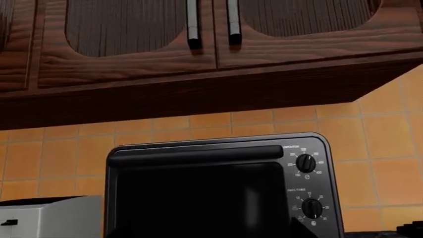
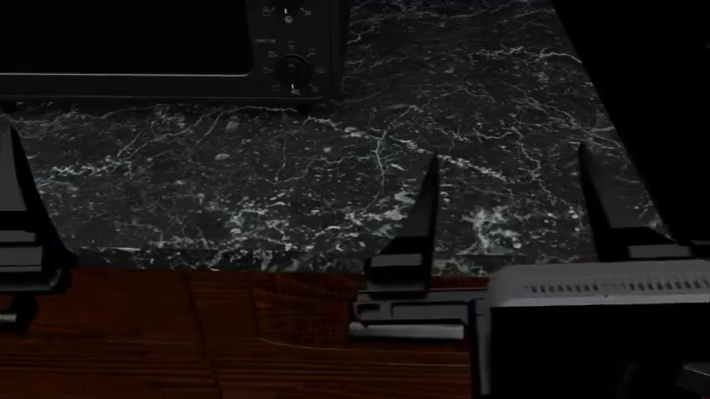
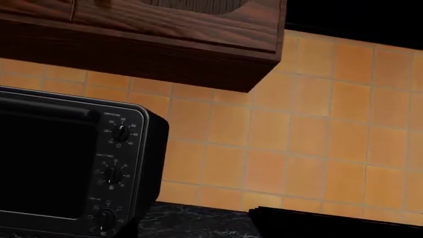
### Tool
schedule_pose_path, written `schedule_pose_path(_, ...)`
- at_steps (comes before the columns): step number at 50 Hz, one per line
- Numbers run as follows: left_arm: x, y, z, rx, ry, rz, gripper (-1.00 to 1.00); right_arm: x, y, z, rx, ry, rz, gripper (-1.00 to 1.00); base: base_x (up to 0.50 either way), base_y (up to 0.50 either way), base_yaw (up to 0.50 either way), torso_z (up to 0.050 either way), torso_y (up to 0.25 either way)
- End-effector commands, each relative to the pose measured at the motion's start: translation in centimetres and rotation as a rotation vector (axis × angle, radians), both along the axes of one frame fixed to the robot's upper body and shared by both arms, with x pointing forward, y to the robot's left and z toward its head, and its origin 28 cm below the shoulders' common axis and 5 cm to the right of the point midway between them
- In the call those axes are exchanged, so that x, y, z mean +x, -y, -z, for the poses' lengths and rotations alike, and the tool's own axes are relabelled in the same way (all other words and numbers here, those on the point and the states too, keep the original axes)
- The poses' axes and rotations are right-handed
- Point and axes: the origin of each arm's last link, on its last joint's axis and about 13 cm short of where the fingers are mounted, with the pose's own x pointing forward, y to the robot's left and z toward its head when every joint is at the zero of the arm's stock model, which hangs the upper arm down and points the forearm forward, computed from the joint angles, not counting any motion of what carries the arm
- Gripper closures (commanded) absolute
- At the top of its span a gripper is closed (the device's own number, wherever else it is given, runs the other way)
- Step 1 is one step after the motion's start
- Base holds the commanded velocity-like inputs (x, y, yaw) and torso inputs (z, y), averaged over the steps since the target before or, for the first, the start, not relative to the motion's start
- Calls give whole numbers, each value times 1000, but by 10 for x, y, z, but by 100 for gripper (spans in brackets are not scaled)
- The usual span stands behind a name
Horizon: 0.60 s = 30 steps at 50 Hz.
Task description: Decrease the toaster oven temperature.
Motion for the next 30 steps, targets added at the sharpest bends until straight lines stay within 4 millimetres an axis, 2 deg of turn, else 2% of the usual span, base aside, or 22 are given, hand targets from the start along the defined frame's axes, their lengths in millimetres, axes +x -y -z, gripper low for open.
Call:
schedule_pose_path(1,2,0,1,-11,-3,1,-100,-2,2,-1,-3,15,23,-100,0,0,0,0,0)
schedule_pose_path(7,3,-1,5,-9,-16,-5,-100,-3,1,-2,-11,17,23,-100,0,197,0,0,0)
schedule_pose_path(13,-2,-2,9,-6,-21,-2,-100,-4,-3,-1,-23,10,2,-100,0,500,0,0,0)
schedule_pose_path(30,-1,-1,12,-4,-26,7,-100,-3,-2,2,-20,-6,8,-100,0,500,0,0,0)
